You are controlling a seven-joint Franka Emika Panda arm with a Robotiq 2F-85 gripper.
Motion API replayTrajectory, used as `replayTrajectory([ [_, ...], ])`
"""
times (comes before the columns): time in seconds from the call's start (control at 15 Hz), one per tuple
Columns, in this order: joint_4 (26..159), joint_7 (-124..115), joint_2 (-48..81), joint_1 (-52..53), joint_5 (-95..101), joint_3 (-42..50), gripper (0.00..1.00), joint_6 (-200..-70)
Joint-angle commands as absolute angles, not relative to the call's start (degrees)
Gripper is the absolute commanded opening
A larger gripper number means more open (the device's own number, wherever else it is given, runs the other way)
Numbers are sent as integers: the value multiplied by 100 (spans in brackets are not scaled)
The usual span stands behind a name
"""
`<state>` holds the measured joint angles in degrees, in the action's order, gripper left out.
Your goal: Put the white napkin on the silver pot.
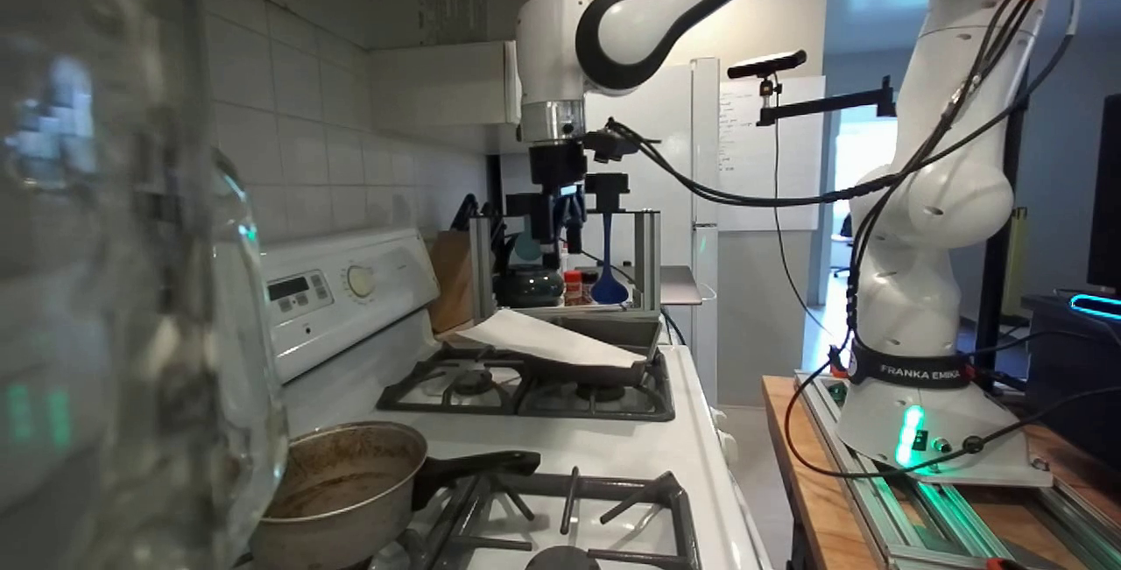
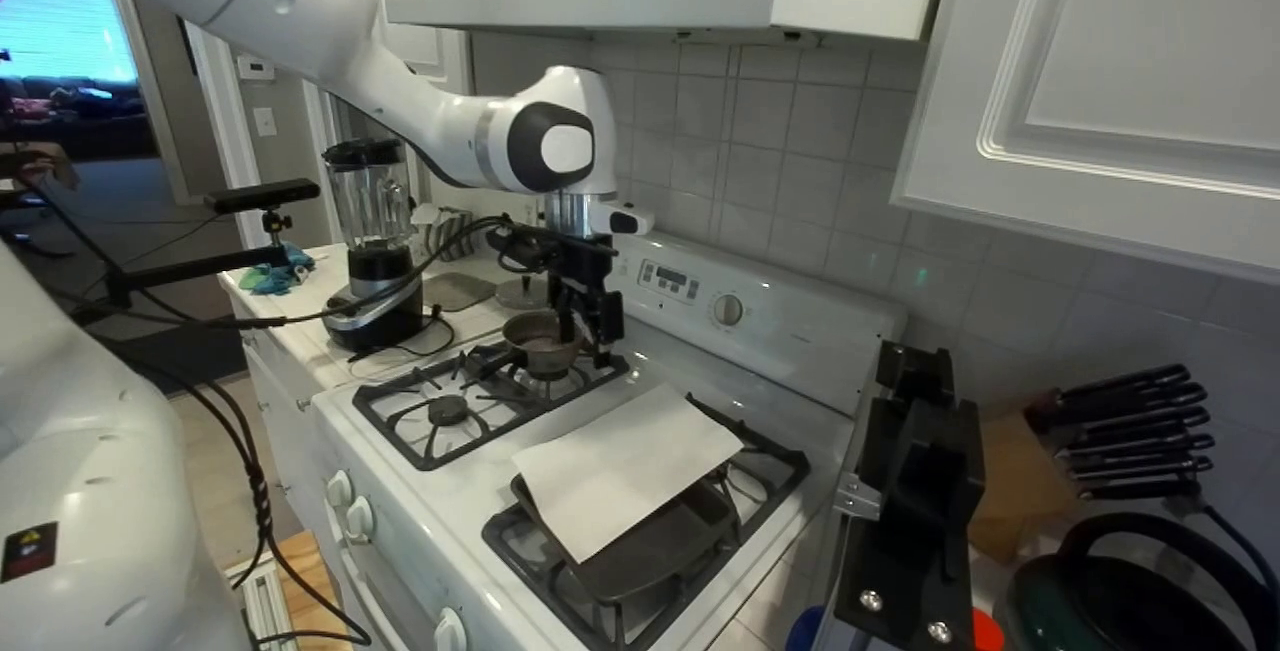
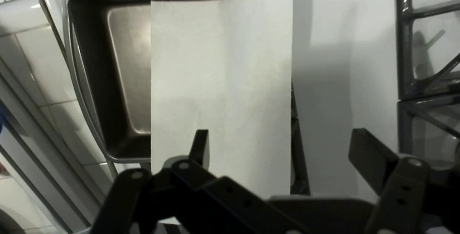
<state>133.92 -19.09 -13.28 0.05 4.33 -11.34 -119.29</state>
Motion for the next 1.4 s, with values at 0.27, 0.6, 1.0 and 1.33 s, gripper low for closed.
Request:
replayTrajectory([
  [0.27,12665,-2969,158,240,2155,-1060,100,-12808],
  [0.6,12532,-3467,584,578,2763,-927,100,-12961],
  [1.0,12631,-3433,533,773,2742,-799,100,-12915],
  [1.33,12630,-3429,533,771,2743,-771,100,-12915],
])
